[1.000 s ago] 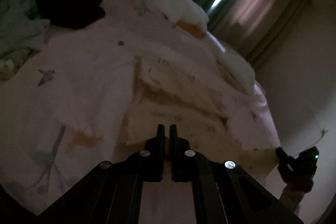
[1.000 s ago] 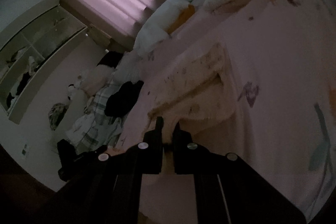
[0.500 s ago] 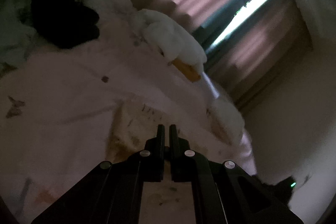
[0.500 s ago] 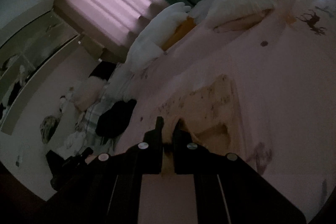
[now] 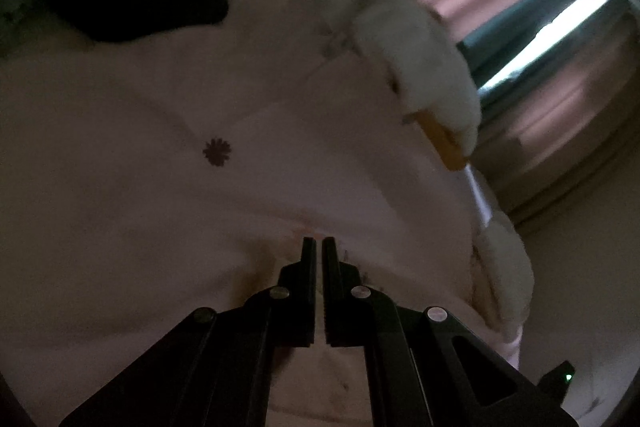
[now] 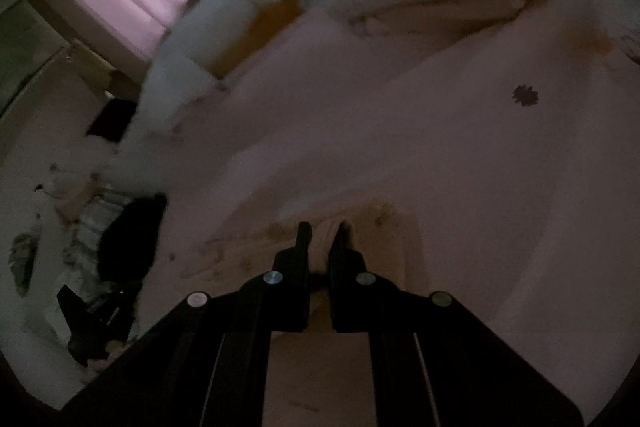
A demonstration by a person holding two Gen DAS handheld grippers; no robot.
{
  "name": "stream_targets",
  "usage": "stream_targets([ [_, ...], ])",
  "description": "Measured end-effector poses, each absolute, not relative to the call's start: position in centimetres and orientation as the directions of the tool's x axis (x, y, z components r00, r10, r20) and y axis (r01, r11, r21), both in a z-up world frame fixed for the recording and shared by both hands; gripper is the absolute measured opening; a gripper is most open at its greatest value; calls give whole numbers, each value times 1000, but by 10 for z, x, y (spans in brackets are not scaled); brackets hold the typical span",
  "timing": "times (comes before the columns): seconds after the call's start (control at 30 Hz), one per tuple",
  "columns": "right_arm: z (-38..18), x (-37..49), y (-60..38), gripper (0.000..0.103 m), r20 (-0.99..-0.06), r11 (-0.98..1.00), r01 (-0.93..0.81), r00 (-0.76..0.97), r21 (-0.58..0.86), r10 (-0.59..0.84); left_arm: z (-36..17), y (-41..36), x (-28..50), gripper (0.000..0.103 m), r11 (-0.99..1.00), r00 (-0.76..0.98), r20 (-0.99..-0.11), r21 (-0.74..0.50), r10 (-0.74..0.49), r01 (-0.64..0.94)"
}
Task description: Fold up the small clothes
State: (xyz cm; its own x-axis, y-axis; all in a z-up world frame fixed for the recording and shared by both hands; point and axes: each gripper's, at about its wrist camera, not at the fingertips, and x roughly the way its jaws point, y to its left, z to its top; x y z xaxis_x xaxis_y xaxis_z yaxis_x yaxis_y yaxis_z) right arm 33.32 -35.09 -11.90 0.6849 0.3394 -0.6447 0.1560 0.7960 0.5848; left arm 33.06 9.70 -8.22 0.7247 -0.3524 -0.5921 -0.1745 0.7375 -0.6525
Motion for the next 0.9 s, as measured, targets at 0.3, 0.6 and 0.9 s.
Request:
stream_targets([
  [0.3,-91,302,-369,61,-625,805,157,719,572,304,-67,66,266,5,878,589,-704,-478,-397,20],
  [0.6,-87,244,-311,40,-692,881,24,628,473,354,-104,-9,276,5,914,390,-827,-379,-405,147],
  [0.9,-94,236,-306,41,-699,892,10,625,453,348,-95,1,334,5,913,588,-748,-405,-309,-36],
])
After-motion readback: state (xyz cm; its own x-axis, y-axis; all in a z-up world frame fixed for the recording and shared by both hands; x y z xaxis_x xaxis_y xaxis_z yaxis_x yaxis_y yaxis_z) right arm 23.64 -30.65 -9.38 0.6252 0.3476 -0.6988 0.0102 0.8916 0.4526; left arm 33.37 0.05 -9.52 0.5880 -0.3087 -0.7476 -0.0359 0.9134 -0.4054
